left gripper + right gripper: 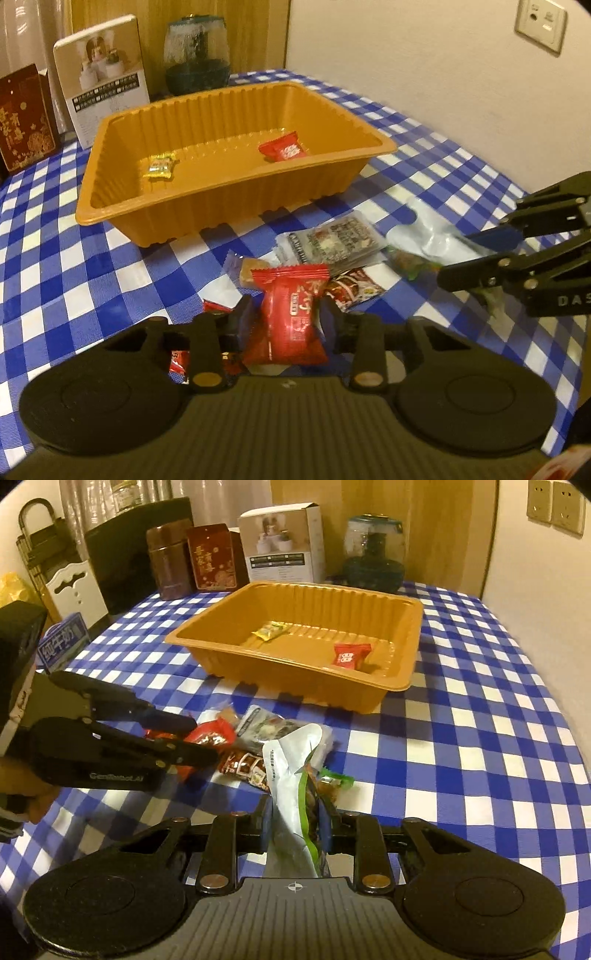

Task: Organize snacks
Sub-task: 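Grasp the white-and-green pouch with the right tool while the left tool grasps a red pack, then carry both snacks to the orange tray while the left tool releases the red pack inside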

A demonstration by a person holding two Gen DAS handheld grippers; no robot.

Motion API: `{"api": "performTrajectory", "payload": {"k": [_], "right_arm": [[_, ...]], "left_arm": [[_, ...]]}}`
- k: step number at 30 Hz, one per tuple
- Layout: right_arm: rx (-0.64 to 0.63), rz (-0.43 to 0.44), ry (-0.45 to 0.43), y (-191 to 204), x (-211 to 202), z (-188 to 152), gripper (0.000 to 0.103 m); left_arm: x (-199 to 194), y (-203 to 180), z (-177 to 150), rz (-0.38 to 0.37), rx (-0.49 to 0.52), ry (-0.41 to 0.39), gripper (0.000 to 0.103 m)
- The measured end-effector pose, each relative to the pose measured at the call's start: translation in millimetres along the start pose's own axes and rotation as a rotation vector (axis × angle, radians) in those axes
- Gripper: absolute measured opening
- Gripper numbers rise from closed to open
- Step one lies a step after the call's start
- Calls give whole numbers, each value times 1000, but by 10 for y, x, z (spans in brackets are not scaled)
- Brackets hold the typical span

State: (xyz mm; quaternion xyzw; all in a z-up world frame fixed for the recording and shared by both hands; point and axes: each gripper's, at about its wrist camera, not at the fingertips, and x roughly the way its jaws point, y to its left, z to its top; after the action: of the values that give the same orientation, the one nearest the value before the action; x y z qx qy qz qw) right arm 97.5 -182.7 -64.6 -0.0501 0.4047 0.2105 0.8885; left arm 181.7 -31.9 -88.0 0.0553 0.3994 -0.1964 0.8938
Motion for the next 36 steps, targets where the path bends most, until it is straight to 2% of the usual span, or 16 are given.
{"api": "performTrajectory", "payload": {"k": [12,22,36], "right_arm": [[64,-12,-8,-68,18,55,26],[120,-10,-38,-72,-7,149,26],[193,-9,-148,0,-132,420,26]], "left_arm": [[38,-6,12,-12,-35,37,27],[-186,-89,61,10,-103,30,25],[-595,-49,324,60,-215,-112,25]]}}
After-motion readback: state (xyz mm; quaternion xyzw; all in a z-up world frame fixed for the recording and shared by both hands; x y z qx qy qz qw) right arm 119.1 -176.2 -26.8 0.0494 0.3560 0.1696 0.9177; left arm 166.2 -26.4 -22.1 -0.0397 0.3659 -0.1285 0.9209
